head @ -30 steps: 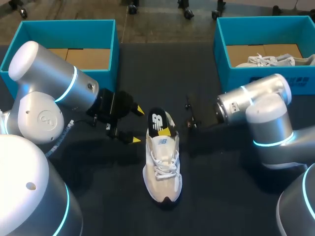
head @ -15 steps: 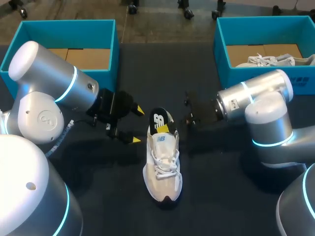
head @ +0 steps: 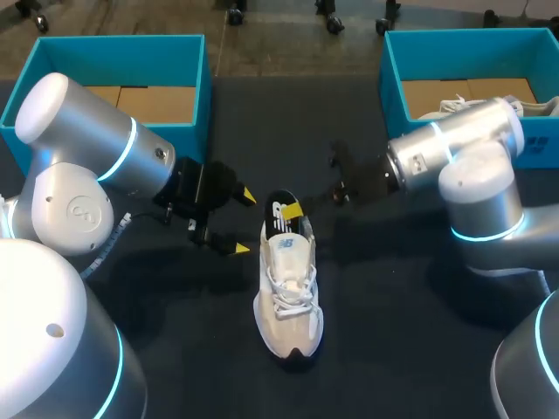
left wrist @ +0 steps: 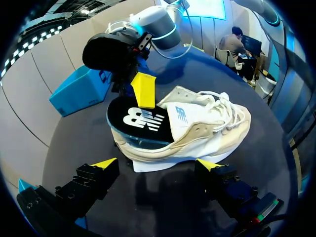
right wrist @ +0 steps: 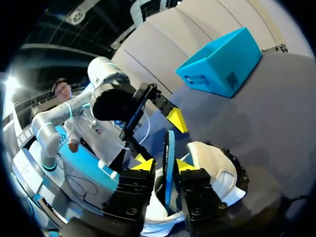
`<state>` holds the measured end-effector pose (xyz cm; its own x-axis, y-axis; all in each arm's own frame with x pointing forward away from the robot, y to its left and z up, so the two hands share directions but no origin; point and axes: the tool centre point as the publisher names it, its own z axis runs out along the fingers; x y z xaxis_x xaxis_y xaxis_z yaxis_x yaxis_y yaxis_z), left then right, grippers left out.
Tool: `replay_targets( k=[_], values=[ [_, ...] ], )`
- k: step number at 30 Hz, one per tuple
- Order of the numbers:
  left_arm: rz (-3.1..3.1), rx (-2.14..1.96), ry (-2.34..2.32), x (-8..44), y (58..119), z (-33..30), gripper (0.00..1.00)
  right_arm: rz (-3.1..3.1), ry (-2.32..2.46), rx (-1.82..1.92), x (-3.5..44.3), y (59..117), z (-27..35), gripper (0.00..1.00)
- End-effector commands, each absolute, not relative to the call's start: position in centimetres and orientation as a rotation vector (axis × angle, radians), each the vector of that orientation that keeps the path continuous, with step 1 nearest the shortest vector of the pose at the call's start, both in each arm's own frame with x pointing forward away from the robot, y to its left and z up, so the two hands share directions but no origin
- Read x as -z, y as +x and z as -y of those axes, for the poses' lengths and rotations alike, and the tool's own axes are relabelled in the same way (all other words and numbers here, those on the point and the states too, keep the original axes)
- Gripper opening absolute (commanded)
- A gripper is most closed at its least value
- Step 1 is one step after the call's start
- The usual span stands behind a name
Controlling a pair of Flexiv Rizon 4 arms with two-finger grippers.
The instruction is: Take the shoe out of the shoebox, open the shoe tongue, remove and reinsert the insole, then place the shoe into the shoebox
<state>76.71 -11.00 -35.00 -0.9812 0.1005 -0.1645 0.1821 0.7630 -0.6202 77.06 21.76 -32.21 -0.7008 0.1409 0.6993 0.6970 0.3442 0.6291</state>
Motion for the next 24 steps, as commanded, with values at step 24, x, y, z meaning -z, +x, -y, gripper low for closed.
replay_targets(
  k=[24],
  values=[
    [-2.833, 1.014, 0.229, 35.0, 76.6, 11.0, 1.00, 1.961, -0.808, 1.277, 35.1, 74.1, -22.2, 0.00]
  ],
)
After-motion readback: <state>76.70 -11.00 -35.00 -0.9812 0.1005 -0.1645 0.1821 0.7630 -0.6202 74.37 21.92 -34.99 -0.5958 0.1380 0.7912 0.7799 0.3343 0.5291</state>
